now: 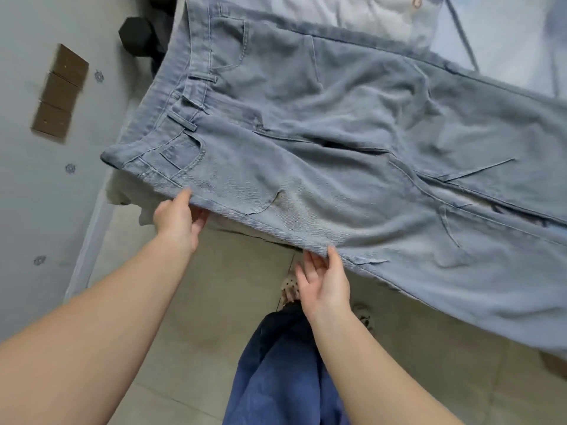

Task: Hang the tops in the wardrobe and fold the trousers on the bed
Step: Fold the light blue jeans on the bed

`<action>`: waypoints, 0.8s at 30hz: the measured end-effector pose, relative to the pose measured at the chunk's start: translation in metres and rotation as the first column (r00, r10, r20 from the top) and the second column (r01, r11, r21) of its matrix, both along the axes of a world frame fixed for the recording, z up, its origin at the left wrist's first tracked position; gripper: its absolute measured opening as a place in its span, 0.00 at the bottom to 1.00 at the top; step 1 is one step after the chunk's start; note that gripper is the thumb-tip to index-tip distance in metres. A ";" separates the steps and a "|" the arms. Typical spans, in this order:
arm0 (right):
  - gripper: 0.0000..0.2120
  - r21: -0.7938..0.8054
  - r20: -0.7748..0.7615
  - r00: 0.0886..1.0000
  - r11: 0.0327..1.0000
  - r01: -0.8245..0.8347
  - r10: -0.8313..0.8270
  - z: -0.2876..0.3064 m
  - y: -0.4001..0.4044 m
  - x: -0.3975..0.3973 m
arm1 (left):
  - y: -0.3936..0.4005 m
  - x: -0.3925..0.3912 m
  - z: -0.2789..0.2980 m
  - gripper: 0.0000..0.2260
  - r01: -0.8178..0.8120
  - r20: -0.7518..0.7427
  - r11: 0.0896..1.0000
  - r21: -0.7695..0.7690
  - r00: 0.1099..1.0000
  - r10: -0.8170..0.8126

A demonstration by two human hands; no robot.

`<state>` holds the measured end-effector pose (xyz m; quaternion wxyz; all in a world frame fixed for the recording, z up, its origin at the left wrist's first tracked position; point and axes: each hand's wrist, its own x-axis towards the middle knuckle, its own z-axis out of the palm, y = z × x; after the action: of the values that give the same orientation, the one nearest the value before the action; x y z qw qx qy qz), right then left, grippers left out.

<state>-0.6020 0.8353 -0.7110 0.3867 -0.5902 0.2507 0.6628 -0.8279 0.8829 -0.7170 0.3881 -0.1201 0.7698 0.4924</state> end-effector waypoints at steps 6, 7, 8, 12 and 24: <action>0.07 0.090 0.237 0.963 0.984 -0.153 0.128 0.041 0.034 0.038 | 0.021 -0.016 0.048 0.09 -0.148 -0.085 0.985 0.083 0.984 0.155; 0.08 0.109 0.274 0.950 0.977 -0.184 0.148 0.049 0.042 0.044 | 0.024 -0.019 0.051 0.09 -0.150 -0.085 0.986 0.067 0.984 0.155; 0.08 0.129 0.300 0.939 0.968 -0.214 0.168 0.055 0.050 0.050 | 0.026 -0.018 0.052 0.08 -0.112 -0.072 0.993 0.027 0.991 0.113; 0.08 0.127 0.361 0.900 0.944 -0.306 0.243 0.063 0.072 0.057 | 0.034 0.004 0.031 0.20 0.083 0.134 0.984 -0.157 0.989 -0.062; 0.06 0.078 0.469 0.881 0.991 -0.108 0.059 0.055 0.118 0.041 | 0.069 -0.008 -0.018 0.23 -0.214 0.052 0.930 -0.298 0.970 0.239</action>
<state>-0.5608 0.9535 -0.6563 0.4361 -0.7217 0.0905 0.5299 -0.8364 0.9516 -0.7347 0.3401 -0.2852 0.7969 0.4097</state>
